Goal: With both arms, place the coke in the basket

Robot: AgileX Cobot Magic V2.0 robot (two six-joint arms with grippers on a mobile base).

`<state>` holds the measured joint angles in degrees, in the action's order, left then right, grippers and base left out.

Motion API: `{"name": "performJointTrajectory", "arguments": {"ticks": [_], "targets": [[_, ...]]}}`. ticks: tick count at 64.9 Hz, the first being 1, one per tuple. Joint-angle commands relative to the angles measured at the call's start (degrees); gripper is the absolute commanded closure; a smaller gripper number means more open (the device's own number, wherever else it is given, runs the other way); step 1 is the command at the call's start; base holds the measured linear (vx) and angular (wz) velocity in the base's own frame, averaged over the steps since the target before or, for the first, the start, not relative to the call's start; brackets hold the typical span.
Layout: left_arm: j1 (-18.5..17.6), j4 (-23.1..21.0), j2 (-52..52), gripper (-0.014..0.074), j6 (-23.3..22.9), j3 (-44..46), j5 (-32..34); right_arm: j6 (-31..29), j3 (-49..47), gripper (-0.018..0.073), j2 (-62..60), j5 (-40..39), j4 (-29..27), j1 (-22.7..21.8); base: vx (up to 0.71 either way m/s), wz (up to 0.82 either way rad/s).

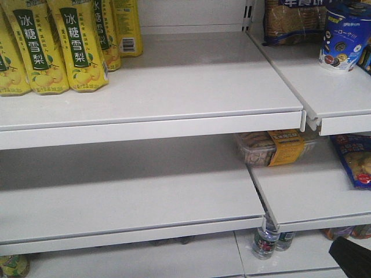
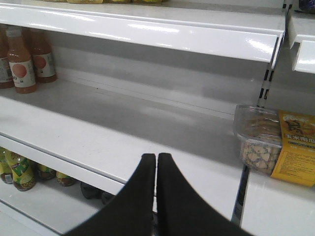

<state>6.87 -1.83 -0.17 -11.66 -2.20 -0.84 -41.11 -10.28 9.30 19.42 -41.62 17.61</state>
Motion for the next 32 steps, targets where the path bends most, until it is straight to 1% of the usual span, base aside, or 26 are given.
{"name": "performJointTrajectory", "arguments": {"ticks": [1,32], "targets": [[0.2,3.0,-1.4,0.0601,2.2,-0.2,10.6,-0.2,-1.6,0.0564,0.5,-3.2,-0.7,-0.4,0.00,0.00],[-0.1,3.0,-1.4,0.0601,2.3,-0.2,10.5,-0.2,-1.6,0.0564,0.5,-3.2,-0.7,-0.4,0.00,0.00]]}}
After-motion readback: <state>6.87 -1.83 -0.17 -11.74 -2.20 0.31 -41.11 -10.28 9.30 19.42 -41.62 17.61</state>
